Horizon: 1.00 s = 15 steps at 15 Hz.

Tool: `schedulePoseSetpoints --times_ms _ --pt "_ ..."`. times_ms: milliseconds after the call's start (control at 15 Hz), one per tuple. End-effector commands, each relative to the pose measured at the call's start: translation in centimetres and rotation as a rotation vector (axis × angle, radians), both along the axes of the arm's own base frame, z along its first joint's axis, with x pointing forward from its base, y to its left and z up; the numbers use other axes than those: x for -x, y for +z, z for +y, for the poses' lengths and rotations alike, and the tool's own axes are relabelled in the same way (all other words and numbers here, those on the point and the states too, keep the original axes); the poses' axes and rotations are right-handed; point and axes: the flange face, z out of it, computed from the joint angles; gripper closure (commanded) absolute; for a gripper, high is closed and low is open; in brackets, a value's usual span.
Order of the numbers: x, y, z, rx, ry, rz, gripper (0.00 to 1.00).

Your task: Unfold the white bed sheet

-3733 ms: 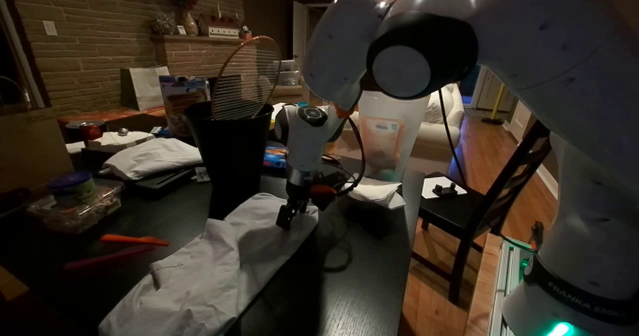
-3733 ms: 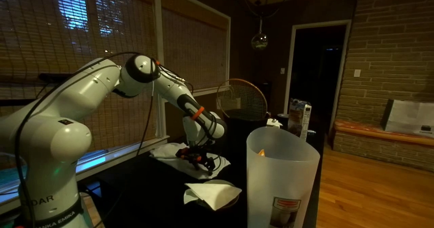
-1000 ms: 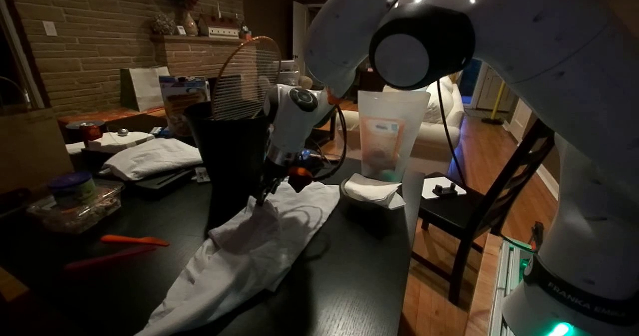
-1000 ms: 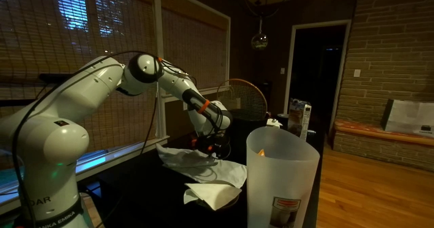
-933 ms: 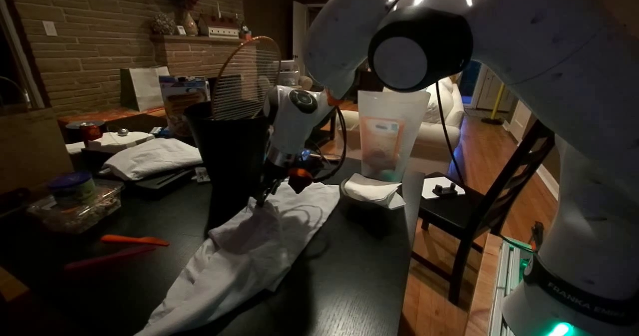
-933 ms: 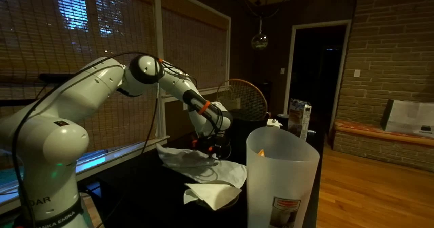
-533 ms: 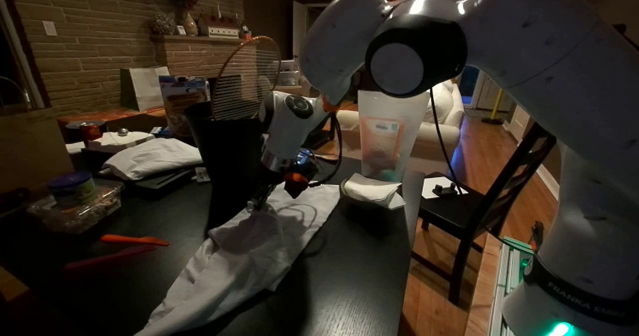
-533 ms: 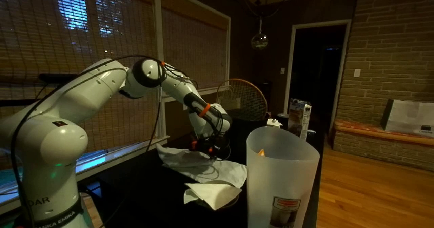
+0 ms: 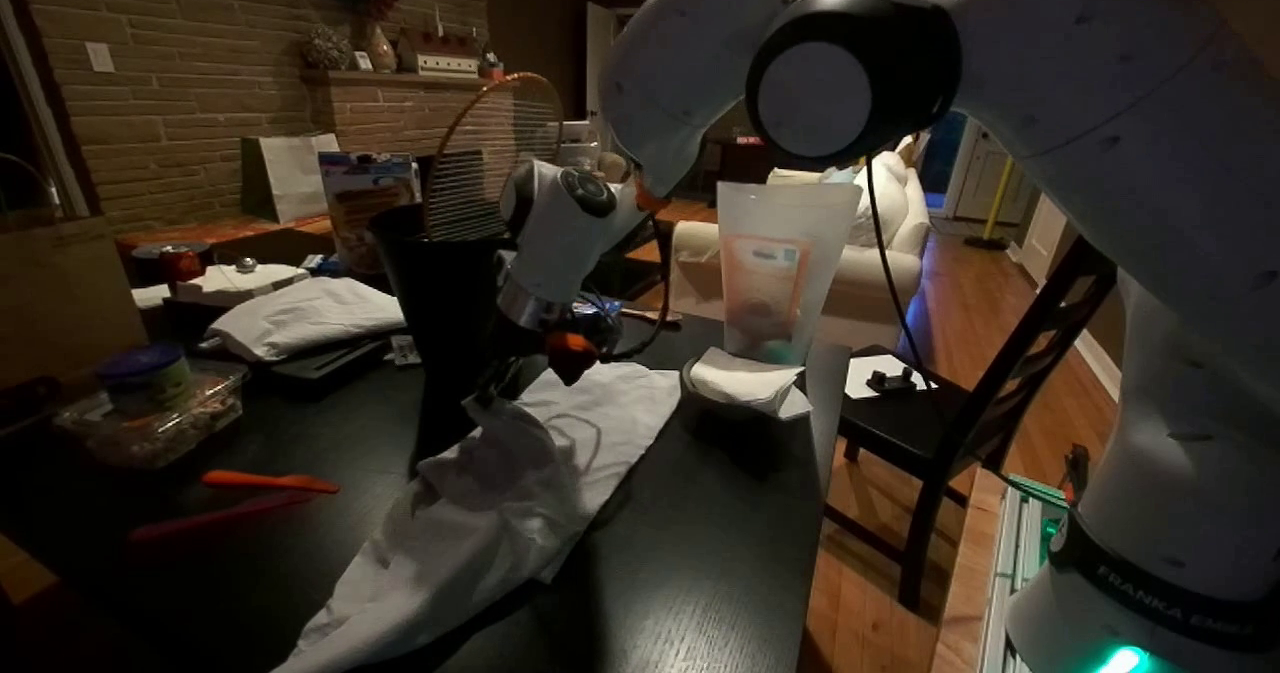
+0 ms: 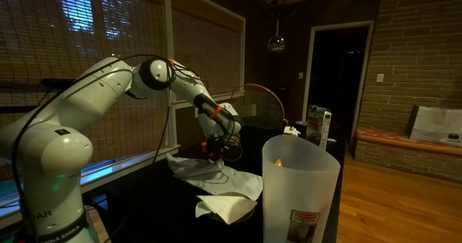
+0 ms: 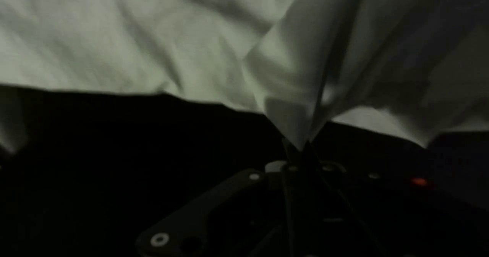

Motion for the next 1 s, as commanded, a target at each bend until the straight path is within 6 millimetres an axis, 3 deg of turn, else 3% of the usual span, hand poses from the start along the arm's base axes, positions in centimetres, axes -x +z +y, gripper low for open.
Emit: schedulePoseSetpoints --times_ms 0,267,467,533,667,733,933 --pt "1.9 7.4 6.0 -0.049 0.182 -0.092 0.99" --pt "3.6 13.3 13.1 -0.15 0.4 -0.168 0.99" --pt "5.4 15.7 17.2 -0.227 0.565 -0.186 0.99" --pt "5.8 15.9 18.1 -0.253 0.618 -0.178 0.72" --pt "6.8 15.9 18.8 -0.289 0.719 -0.15 0.67" --pt "7.2 15.7 18.6 -0.283 0.733 -0.13 0.59" --pt "7.0 14.7 15.7 -0.145 0.644 -0.122 0.38"
